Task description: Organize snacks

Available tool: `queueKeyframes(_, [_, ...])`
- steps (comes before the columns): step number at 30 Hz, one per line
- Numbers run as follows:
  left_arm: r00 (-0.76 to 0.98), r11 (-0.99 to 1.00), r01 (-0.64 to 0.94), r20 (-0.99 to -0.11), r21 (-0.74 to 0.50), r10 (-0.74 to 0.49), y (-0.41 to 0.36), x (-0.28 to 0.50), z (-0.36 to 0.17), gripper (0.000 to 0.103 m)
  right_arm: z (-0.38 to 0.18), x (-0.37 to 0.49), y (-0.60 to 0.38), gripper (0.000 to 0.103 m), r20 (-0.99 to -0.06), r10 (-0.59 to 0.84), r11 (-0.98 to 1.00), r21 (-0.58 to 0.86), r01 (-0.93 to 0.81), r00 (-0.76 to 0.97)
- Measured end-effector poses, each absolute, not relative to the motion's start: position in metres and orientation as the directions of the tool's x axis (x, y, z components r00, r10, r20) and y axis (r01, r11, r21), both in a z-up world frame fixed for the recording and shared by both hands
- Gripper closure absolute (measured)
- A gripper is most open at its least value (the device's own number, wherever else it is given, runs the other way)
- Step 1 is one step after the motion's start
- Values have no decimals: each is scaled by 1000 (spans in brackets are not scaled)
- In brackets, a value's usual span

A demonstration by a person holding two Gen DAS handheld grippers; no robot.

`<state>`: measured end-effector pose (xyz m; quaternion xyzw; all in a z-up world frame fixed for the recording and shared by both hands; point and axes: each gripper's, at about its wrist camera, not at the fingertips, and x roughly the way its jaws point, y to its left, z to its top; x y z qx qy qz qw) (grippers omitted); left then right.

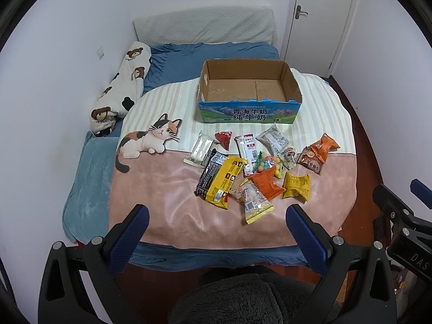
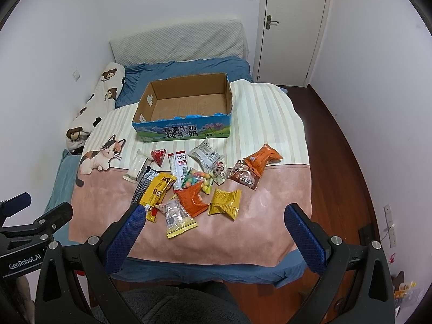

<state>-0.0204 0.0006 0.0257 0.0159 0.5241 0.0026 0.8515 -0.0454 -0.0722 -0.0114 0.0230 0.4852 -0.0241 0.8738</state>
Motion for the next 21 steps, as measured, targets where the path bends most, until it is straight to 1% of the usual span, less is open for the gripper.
queueKeyframes(16, [451, 1000, 14, -892, 21, 12, -2, -18, 26, 0, -9, -36, -74, 0, -850, -13, 997, 26, 66, 526])
queueKeyframes(21, [456, 1000, -13, -890, 25, 28, 3, -10, 18, 0, -25, -28, -76, 0, -860, 0, 996, 45, 77, 510])
